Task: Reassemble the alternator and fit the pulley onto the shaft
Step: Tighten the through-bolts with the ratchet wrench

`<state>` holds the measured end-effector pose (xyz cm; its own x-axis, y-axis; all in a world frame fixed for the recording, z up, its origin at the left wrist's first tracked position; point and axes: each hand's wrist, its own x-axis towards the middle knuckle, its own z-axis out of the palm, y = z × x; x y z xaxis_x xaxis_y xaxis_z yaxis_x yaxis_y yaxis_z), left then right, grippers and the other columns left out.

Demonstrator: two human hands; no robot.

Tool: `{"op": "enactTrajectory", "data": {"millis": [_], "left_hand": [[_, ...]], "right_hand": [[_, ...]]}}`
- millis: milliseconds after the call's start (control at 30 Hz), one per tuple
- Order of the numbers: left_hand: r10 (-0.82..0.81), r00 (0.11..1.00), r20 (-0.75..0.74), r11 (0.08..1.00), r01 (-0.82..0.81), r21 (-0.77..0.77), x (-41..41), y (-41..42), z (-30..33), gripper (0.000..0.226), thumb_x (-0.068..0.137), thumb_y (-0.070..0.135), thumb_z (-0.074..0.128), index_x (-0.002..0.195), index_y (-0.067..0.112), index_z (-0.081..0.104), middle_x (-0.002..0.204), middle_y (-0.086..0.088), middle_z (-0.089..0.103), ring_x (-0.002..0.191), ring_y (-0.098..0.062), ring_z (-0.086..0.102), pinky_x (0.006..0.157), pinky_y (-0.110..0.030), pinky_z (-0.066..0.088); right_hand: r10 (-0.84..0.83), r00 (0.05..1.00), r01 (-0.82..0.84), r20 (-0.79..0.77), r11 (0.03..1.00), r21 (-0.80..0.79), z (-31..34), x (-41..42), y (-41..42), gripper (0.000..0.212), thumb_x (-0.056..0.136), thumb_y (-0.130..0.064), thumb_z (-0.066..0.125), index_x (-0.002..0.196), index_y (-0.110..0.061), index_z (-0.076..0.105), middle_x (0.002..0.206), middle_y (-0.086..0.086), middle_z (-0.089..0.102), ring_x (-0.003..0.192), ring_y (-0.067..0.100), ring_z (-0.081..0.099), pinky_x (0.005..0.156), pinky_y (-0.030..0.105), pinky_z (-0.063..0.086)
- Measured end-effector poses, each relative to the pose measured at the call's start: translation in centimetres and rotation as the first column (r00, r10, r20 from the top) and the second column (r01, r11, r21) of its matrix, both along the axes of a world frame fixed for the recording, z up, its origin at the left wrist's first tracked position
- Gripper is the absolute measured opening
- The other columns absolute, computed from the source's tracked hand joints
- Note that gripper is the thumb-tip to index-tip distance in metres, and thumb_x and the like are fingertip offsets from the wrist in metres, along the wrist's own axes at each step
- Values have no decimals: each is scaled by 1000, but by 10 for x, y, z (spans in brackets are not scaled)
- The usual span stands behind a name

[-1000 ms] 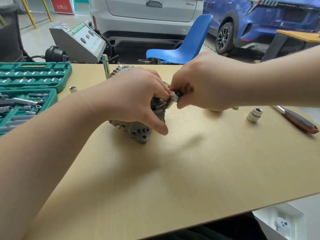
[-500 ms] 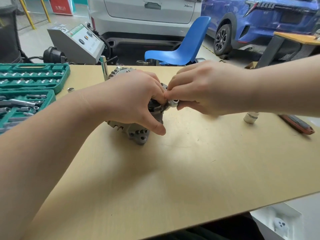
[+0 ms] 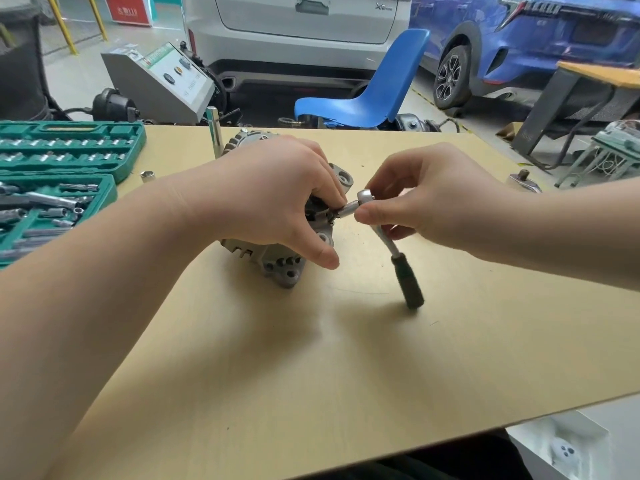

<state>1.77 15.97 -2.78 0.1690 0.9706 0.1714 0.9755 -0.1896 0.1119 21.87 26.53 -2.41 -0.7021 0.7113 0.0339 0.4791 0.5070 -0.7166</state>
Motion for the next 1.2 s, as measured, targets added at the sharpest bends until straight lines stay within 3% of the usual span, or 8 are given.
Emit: {"op": "enactTrajectory", "data": {"millis": [200,367,433,600,733,867,1000,1200], "left_hand": [[-9,999,33,1000,9,16,-2,1,-2,82,54,91,66,116,39,81,116,19,71,118,-8,58,97,-42,55],[-54,996,72,999,54,4,-2,-1,0,70,56,90,65,105,42,81,105,25,68,115,-9,58,96,-44,55],[-85,993,77,996,85,6,-1,-2,1,52,60,86,68,96,51,77,99,28,69,112,-7,57,94,-45,55],[-54,998,29,998,53,16,0,-2,1,59,59,89,64,95,44,76,101,22,69,111,-10,56,92,-44,55],[-42,999,-9,999,42,28,-2,-2,1,73,57,94,58,99,38,78,107,18,72,114,-13,56,91,-45,56],[-28,999,-28,999,28,16,-1,-2,1,85,57,97,54,112,38,79,111,19,72,114,-11,56,90,-45,56],[1,1000,24,997,-2,78,4,-1,-1,62,78,85,53,106,38,81,108,20,74,111,-7,57,87,-45,56],[-17,997,72,997,12,78,5,5,-1,15,95,44,74,99,37,86,102,19,77,103,-16,64,84,-47,56]], "right_hand": [[270,962,-249,44,799,548,-2,7,-1,26,84,-36,85,99,-16,79,84,-3,71,79,22,68,75,46,59],[548,762,-534,345,231,813,8,1,9,20,95,-20,80,104,-2,79,96,15,72,78,39,65,66,49,57],[570,698,-583,434,99,807,3,1,9,18,98,-17,76,107,-1,78,104,18,73,84,41,68,70,51,59],[526,840,-413,133,461,785,-3,1,8,23,92,-17,81,110,-2,80,96,13,75,76,31,69,71,41,59],[362,932,-271,-28,744,611,-2,0,3,23,89,-23,84,109,-12,83,88,-3,74,72,10,66,71,25,55],[176,969,-104,-171,925,365,-15,0,-2,18,89,-33,83,104,-23,82,74,-11,74,63,9,71,57,29,58],[29,882,21,-471,995,102,-47,-1,-16,13,93,-23,81,101,-13,79,71,-3,75,54,16,69,47,26,51],[-38,793,3,-607,998,-59,-72,-5,-24,15,93,-13,80,106,-8,79,72,-9,75,55,16,68,48,23,48]]}}
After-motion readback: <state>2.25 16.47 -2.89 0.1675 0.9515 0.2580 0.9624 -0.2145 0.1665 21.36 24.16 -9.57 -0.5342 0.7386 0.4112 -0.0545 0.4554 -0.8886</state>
